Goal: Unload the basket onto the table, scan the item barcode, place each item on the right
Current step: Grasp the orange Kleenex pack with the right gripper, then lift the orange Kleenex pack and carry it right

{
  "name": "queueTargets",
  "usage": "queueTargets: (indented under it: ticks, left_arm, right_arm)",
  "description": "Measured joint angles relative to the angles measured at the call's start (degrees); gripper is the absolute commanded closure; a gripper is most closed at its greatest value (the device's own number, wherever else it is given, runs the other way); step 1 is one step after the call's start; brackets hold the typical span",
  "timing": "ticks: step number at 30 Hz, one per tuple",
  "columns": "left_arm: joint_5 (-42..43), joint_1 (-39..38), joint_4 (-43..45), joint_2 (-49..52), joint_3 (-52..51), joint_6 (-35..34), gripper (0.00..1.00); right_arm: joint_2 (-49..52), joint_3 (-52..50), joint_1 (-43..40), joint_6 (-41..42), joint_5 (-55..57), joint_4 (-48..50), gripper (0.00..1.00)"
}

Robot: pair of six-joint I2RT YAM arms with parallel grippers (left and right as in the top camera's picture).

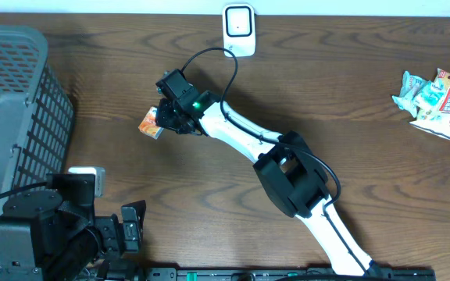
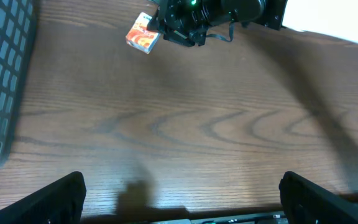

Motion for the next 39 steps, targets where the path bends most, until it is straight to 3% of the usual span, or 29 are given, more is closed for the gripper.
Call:
queueTargets:
  ticks: [9,16,23,28,39]
  left_arm:
    - [0.0,0.0,0.0,0.0,0.0,0.0,0.02]
    - [0.0,0.0,0.0,0.0,0.0,0.0,0.02]
    - [0.0,0.0,0.0,0.0,0.0,0.0,0.02]
    - [0.0,0.0,0.0,0.0,0.0,0.0,0.02]
    - [0.0,0.0,0.0,0.0,0.0,0.0,0.02]
  right_arm:
    - [0.2,0.0,0.87,1.99,1.14,0.11,0.68]
    - [1.2,0.5,1.29,3.61,-1.44,0.61,0.91]
    - [1.29,1.44,0.72,2.23,-3.21,-2.27,0.99]
    - [1.07,1.64,-1.31,-3.3,-8.66,-5.53,0.99]
    - [0.13,-0.09,-12.22,-25.55,-24.0,-15.13,0.99]
